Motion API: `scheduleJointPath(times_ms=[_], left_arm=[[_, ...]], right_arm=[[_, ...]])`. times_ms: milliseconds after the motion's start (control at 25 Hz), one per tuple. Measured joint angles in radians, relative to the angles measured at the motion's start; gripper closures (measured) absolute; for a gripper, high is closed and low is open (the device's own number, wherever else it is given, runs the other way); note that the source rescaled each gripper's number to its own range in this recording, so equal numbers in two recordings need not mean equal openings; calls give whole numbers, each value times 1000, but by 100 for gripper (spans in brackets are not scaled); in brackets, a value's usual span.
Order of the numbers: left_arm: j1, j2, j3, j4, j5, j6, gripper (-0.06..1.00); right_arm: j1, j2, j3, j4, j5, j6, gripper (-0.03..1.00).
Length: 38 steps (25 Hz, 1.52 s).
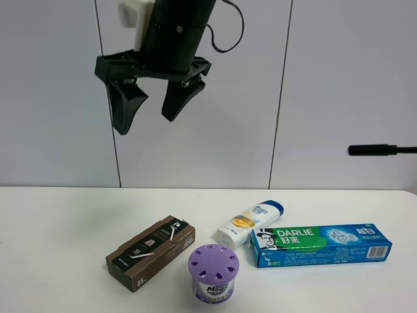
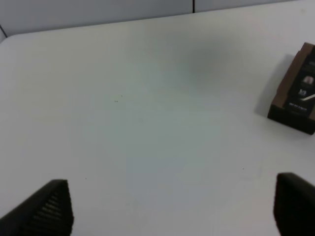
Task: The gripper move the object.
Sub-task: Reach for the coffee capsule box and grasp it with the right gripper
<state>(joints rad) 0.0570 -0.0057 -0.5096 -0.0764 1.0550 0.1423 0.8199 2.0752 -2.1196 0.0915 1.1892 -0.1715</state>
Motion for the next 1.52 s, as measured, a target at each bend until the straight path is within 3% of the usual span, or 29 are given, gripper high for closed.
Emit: scheduleJointPath(times_ms=[360, 840, 1000, 1160, 1360, 1520], left_arm=[[0, 0, 0, 0, 0, -1, -6], [0, 0, 0, 0, 0, -1, -6], [0, 0, 0, 0, 0, -1, -6], [0, 0, 0, 0, 0, -1, -6], [0, 0, 0, 0, 0, -1, -6], [0, 0, 0, 0, 0, -1, -6]], right_arm=[[51, 14, -3, -47, 31, -429, 43], [45, 104, -6, -17, 17, -698, 45], [40, 187, -6, -29, 28, -877, 46], [39, 232, -6, -12, 28, -1041, 54], [32, 251, -6, -2, 28, -1106, 57], [16, 276, -6, -4, 28, -1043, 57]])
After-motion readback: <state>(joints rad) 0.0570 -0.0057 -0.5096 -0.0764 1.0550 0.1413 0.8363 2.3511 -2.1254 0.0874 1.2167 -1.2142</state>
